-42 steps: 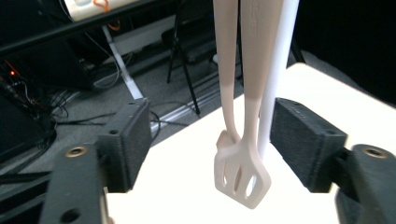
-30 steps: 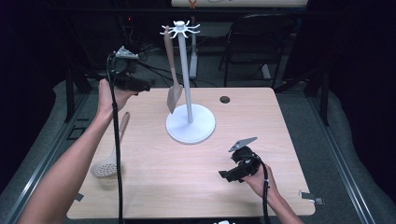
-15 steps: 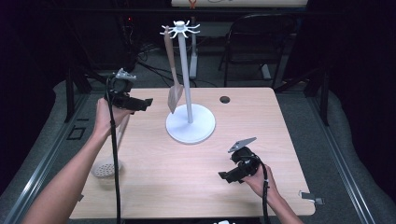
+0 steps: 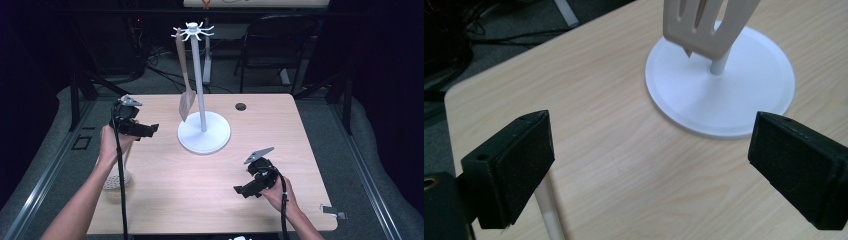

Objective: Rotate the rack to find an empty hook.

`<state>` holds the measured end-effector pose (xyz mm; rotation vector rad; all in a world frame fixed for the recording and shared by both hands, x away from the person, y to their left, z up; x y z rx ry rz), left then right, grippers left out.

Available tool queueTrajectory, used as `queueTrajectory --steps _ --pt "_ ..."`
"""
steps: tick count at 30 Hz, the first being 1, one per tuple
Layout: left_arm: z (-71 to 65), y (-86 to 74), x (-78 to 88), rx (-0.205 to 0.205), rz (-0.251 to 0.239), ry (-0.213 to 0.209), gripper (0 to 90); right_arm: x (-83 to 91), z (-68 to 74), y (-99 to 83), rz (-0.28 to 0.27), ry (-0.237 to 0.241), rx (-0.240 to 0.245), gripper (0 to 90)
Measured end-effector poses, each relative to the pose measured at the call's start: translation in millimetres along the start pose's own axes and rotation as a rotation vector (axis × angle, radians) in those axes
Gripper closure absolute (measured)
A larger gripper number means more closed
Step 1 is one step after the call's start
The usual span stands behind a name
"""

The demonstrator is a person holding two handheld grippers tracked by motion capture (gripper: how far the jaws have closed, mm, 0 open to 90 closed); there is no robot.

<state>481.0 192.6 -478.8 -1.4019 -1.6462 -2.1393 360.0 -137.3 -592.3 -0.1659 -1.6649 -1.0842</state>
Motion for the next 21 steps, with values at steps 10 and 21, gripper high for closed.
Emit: queueTrajectory --steps 10,21 --pt "6.4 -37.4 -12.5 0.041 0.049 0.006 3.9 -3.8 0.4 -1.0 0.002 0.001 -0.001 0.1" --pt "11.5 -69.7 -27.1 0.093 0.076 0.032 1.6 -8.0 0.1 -1.7 0.016 -0.008 0.011 0.3"
Point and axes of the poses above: each handheld gripper's, and its own axes: x roughly backward along the jaws, y roughly out of its top, z roughly to its left, the point moved 9 cm from there along -x, roughly forward along the jaws, and after that the axes turned 7 degrees about -y, right-handed, at the moved point
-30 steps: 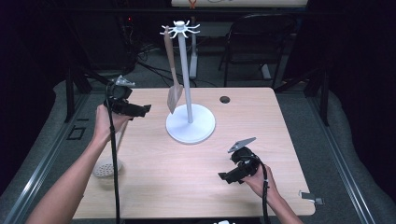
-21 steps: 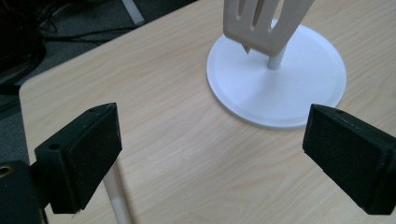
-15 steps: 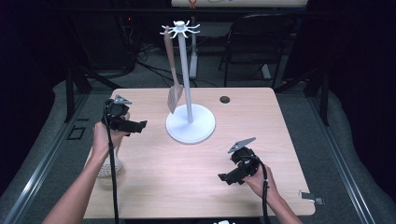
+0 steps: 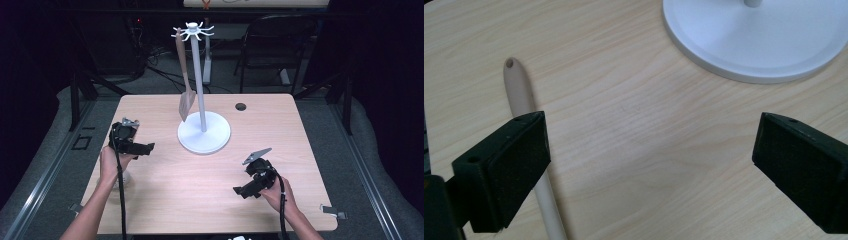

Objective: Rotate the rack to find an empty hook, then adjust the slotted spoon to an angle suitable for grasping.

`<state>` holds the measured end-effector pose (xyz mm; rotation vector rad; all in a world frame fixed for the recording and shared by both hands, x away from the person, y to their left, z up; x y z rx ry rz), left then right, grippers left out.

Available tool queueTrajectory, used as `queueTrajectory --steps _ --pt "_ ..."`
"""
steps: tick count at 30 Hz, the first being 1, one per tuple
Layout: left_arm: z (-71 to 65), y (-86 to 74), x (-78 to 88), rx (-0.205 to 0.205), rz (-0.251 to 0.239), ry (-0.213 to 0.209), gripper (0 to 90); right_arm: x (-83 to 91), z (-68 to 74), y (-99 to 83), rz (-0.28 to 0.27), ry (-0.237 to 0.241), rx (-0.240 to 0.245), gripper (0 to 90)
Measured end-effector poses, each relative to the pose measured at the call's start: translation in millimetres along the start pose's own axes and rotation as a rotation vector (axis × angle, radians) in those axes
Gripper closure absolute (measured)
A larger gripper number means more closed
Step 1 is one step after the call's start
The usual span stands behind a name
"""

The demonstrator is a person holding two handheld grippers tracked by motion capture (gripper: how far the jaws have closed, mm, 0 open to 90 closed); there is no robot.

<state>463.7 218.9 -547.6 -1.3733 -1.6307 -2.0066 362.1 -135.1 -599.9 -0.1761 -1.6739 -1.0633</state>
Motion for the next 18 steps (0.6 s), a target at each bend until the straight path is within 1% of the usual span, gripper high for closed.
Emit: queueTrajectory --steps 1,2,4,6,7,8,9,12,14,15,16,18 --pt "0.7 -0.1 1.0 0.010 -0.006 -0.004 1.6 -0.2 0.4 -0.4 0.010 0.004 0.003 0.4" --pt "0.7 -0.1 1.0 0.010 -0.006 -0.004 1.5 -0.2 0.4 -0.4 0.010 0.004 0.003 0.4" --pt "3.4 -1.1 2.0 0.014 -0.012 0.011 1.2 -1.6 1.8 -0.2 0.013 0.010 0.011 0.9" --pt "6.3 -4.1 3.2 0.027 -0.008 0.015 1.1 -2.8 3.2 -0.6 0.021 0.015 0.011 1.2" --pt "8.7 -5.6 2.9 0.031 -0.009 0.029 1.1 -3.6 3.2 -1.5 0.029 0.016 0.015 2.8" --pt "13.4 -10.2 3.1 0.037 0.005 0.035 1.1 -3.8 3.0 -2.0 0.030 0.016 0.014 2.8" --pt "13.4 -10.2 3.1 0.037 0.005 0.035 1.1 -3.8 2.2 -2.5 0.030 0.013 0.015 2.8" --pt "20.6 -17.1 3.2 0.055 0.014 0.061 1.0 -2.9 1.3 -2.5 0.021 0.012 0.011 2.8" --pt "25.9 -21.1 3.4 0.069 0.029 0.067 0.8 -2.4 0.1 -2.8 0.023 0.005 0.013 2.8" --pt "32.0 -24.5 2.2 0.090 0.037 0.076 0.8 -2.6 -0.8 -2.4 0.012 0.003 0.007 3.5" --pt "32.0 -24.5 2.2 0.090 0.037 0.076 0.9 -2.6 -0.8 -2.4 0.012 0.003 0.007 3.5" --pt "36.8 -29.6 -0.3 0.111 0.054 0.078 1.2 -2.3 -1.5 -3.3 0.017 0.003 -0.001 4.2"
Point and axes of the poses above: each handheld gripper's, and its own axes: x roughly backward along the jaws, y roughly out of its top, z roughly to its left, the point moved 9 cm from there along -x, roughly forward along the jaws, and after that the axes turned 7 degrees about -y, right-handed, at the moved point
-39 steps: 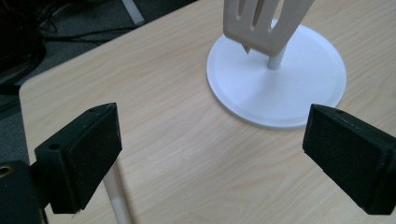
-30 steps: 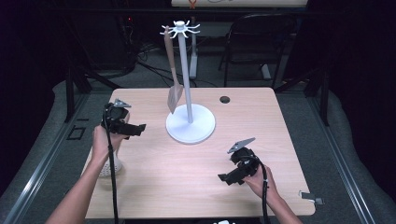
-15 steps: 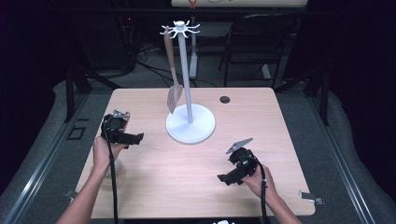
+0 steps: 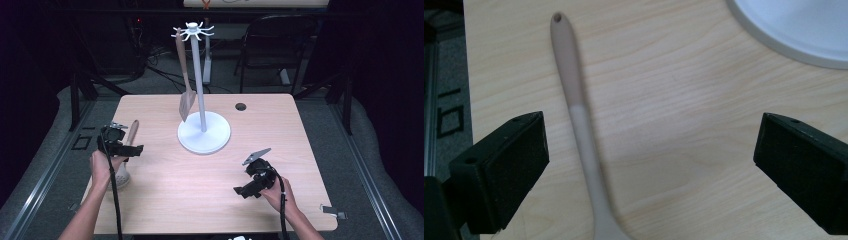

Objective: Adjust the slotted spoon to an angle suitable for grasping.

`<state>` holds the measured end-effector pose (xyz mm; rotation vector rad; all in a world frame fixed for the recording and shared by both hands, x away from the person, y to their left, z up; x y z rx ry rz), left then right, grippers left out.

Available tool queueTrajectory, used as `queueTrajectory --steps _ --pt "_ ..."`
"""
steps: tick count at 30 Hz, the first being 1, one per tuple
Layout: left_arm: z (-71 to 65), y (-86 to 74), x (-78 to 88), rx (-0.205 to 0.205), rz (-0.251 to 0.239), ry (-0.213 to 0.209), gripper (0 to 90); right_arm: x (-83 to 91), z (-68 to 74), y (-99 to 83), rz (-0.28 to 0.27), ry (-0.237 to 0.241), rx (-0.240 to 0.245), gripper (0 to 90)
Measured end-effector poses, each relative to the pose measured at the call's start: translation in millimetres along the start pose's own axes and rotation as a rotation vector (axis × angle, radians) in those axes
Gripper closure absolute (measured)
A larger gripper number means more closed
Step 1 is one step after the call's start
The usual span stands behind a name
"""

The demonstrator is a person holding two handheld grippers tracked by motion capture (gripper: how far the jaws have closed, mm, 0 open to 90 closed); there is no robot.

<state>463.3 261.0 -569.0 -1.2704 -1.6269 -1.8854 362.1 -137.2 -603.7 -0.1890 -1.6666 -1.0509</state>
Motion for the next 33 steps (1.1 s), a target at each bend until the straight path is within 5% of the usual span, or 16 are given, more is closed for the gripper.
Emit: queueTrajectory --steps 5,11,23,33 --pt "13.7 -15.4 -11.6 0.046 0.083 0.011 10.8 1.2 -0.4 2.4 -0.005 -0.016 0.011 7.6" --pt "27.5 -28.3 -27.1 0.085 0.165 0.027 32.7 -0.2 1.4 -0.6 0.025 -0.021 0.012 11.2" --pt "40.5 -36.2 -42.3 0.123 0.194 0.055 61.0 -1.0 0.5 -0.3 0.040 -0.069 0.026 16.0" --pt "43.0 -43.0 -49.1 0.108 0.229 0.051 72.1 -0.1 -0.1 0.6 0.039 -0.084 0.018 20.1"
Point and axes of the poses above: each handheld gripper's, and its own axes: x roughly backward along the jaws, y roughly out of its top, z roughly to its left, the point moved 9 cm from there along -x, roughly forward along the jaws, and after that the axes turned 7 degrees about -y, right-handed, at the moved point
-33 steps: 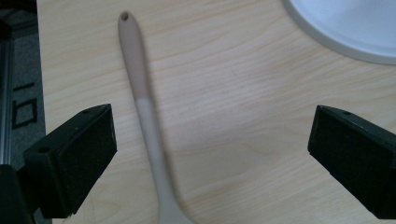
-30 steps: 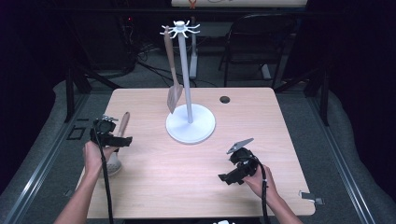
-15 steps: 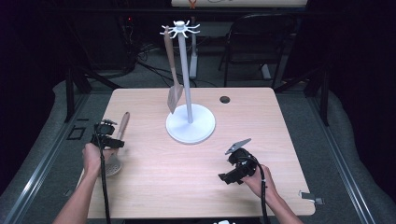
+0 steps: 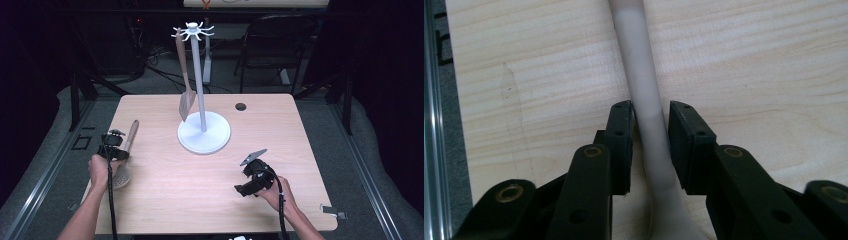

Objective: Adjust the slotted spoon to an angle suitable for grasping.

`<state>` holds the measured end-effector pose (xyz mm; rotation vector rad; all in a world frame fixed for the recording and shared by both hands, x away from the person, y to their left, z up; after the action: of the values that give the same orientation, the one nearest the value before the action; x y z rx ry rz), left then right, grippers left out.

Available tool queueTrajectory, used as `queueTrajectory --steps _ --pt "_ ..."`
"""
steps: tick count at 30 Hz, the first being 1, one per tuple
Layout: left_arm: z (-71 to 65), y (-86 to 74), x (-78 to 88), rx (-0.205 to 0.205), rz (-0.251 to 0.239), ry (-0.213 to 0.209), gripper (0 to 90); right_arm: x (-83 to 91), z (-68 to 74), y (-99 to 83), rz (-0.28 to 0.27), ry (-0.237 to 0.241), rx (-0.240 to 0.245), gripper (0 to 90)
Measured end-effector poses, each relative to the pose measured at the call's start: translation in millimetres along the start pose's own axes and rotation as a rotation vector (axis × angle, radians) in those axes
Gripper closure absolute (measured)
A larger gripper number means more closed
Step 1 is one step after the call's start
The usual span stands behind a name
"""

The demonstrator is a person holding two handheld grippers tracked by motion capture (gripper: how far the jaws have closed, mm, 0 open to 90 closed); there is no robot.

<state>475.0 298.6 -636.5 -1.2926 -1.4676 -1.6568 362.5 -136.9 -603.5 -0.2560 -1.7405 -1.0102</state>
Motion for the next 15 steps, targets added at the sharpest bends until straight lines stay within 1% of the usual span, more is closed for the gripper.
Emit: queueTrajectory --steps 3,9,13,15 --pt "-0.1 0.1 -0.3 -0.001 0.000 -0.001 72.4 0.4 -0.2 0.2 -0.003 -0.001 0.000 20.5" --pt "-1.4 -0.7 0.0 -0.001 0.004 -0.021 73.9 0.7 -0.5 -0.4 0.003 -0.001 -0.003 21.1" --pt "-7.7 -1.6 -0.1 -0.020 0.010 -0.049 76.6 1.3 -0.5 -0.3 -0.001 0.001 -0.004 21.2" --pt "-11.8 -2.8 0.5 -0.033 0.021 -0.062 77.1 1.5 -0.6 -0.5 0.001 0.001 -0.002 21.2"
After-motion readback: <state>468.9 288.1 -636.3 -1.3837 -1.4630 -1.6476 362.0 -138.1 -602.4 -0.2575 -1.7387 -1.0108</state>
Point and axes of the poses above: each handheld gripper's, and its own axes: x roughly backward along the jaws, y roughly out of its top, z roughly to its left, the point moved 9 cm from there along -x, roughly forward along the jaws, and after that the axes turned 7 degrees about -y, right-handed, at the moved point
